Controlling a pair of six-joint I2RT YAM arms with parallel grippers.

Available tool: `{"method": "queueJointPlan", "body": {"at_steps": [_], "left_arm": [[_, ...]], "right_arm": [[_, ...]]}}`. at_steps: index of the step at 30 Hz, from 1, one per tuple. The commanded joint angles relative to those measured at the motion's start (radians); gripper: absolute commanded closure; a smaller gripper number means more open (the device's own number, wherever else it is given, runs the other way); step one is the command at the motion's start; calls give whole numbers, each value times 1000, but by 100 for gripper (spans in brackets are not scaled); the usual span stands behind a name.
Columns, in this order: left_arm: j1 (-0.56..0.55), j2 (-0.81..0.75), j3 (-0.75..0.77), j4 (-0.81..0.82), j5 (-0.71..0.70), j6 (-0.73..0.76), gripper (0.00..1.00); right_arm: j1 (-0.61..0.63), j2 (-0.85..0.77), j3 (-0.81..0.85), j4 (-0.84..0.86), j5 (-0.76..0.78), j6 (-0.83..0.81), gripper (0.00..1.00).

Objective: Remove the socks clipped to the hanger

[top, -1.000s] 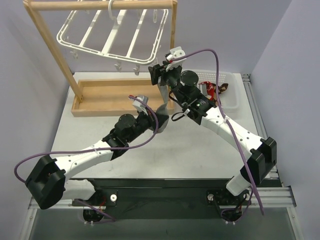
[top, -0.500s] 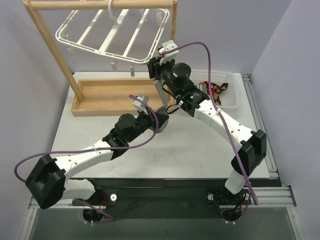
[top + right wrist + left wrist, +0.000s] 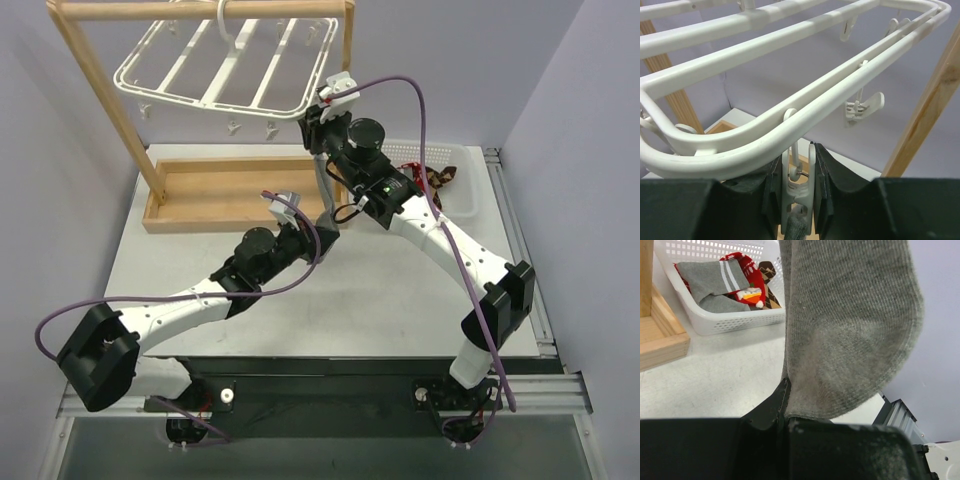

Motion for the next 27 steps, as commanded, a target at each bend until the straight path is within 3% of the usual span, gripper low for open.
{"method": "queueJointPlan", "body": {"at_steps": [1, 13, 19, 21, 22, 24, 27], "left_arm": [[-8, 24, -7, 10, 4, -6, 100], [-23, 21, -81, 41, 34, -85, 100], [-32, -15, -61, 24, 35, -69, 100], [-31, -30, -48, 6, 43, -62, 100], [-31, -50, -41, 4, 44, -59, 100], [-32, -73, -39, -8, 46, -58, 100], [-29, -119, -38, -27, 41, -58, 100]], "right_arm": [[-6, -10, 39, 44, -12, 25, 100], [-27, -6, 2, 67, -47, 34, 100], [-40, -4, 42, -27, -70, 52, 100], [-37, -13, 24, -64, -60, 78, 84], [-38, -29, 8, -65, -55, 85, 65], [-38, -53, -67, -52, -55, 98, 46], [-38, -102, -147, -54, -53, 121, 31]]}}
